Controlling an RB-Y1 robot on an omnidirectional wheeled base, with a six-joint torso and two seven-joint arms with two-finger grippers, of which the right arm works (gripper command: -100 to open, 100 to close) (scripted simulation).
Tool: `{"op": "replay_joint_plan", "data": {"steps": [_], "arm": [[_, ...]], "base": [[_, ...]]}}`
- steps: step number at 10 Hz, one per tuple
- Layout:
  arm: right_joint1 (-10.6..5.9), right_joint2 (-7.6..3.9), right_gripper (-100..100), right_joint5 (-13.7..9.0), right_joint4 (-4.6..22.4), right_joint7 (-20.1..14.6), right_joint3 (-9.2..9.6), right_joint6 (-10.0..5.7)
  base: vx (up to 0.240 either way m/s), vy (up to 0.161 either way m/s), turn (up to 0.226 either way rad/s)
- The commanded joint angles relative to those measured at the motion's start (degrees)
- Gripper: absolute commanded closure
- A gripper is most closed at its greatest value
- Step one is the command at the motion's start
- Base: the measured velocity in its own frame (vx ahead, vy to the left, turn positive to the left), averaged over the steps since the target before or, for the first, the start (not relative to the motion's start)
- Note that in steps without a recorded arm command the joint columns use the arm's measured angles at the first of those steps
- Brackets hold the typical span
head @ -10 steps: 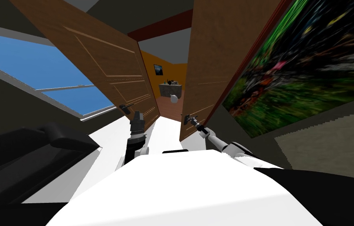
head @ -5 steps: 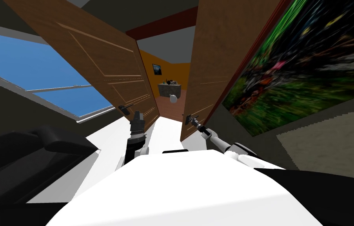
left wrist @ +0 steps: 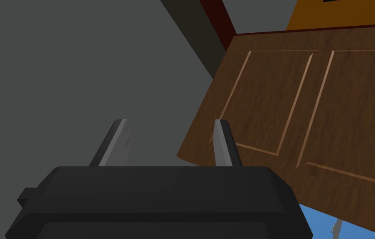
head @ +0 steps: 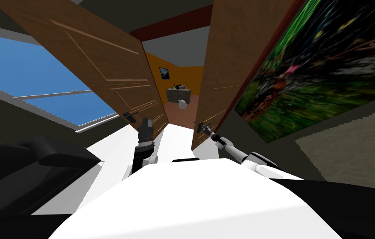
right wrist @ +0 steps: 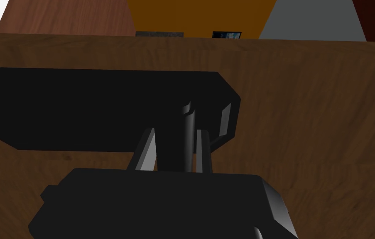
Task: Pull the door open
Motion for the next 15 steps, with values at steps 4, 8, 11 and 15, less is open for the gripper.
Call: {"op": "replay_joint_plan", "data": {"steps": [4, 8, 11, 15], "arm": [[2.14, -2.85, 100, 0.75, -0.57, -2.03, 2.69, -6.23], [3.44, -5.05, 100, 1.06, -0.9, -3.23, 3.94, -9.87], [4.7, -7.23, 100, 1.34, -1.17, -4.39, 5.12, -13.34], [6.25, -10.01, 100, 1.68, -1.42, -5.77, 6.48, -17.52]], "base": [[0.022, 0.034, -0.067], [0.023, 0.009, -0.046], [0.032, -0.003, -0.067], [0.036, -0.019, -0.05]]}}
